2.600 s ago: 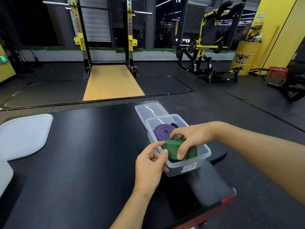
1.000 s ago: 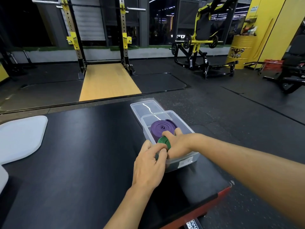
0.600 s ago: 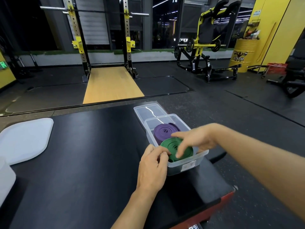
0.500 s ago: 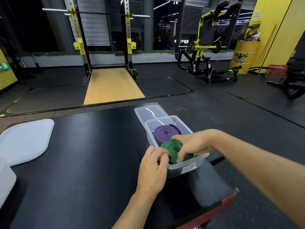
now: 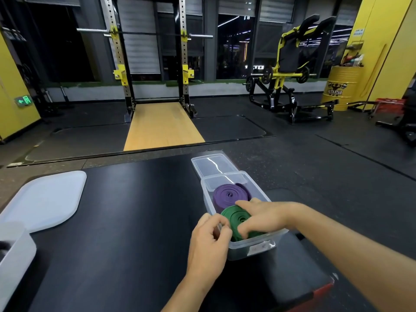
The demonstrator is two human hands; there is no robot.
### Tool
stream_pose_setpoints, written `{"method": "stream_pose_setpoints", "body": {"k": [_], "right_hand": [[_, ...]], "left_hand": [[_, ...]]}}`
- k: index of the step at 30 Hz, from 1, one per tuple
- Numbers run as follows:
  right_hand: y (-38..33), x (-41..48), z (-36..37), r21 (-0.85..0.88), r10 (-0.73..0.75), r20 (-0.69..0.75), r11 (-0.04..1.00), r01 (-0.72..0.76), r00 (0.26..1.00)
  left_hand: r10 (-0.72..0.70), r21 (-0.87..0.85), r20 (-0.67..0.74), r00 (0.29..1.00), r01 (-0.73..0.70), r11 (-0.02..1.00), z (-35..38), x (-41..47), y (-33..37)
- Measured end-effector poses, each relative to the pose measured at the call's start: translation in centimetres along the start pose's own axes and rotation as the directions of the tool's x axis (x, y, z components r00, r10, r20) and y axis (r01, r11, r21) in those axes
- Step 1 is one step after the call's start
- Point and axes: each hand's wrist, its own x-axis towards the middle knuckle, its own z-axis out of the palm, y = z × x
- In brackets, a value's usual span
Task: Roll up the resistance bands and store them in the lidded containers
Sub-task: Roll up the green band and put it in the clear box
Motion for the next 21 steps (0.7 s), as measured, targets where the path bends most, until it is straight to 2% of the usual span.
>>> {"method": "stream_pose_setpoints", "body": {"k": [11, 17, 21], "right_hand": [[-7.8, 0.8, 4.0, -0.084, -0.185, -0.046, 0.980, 0.181, 0.982], [-11.0, 0.9, 5.4, -0.144, -0.302, -0.108, 0.947, 0.286, 0.947], [-13.0, 1.0, 6.2, -0.268, -0.348, -0.144, 0.915, 0.302, 0.926]], "left_hand": [[0.037, 0.065, -0.195, 0.980, -0.025, 0.998, -7.9, -2.3, -2.7], [-0.061, 0.004, -0.231, 0.971, 0.064, 0.998, -11.3, -2.8, -3.2], [-0.104, 0.001, -0.232, 0.967, 0.107, 0.994, -13.5, -2.7, -3.3]]}}
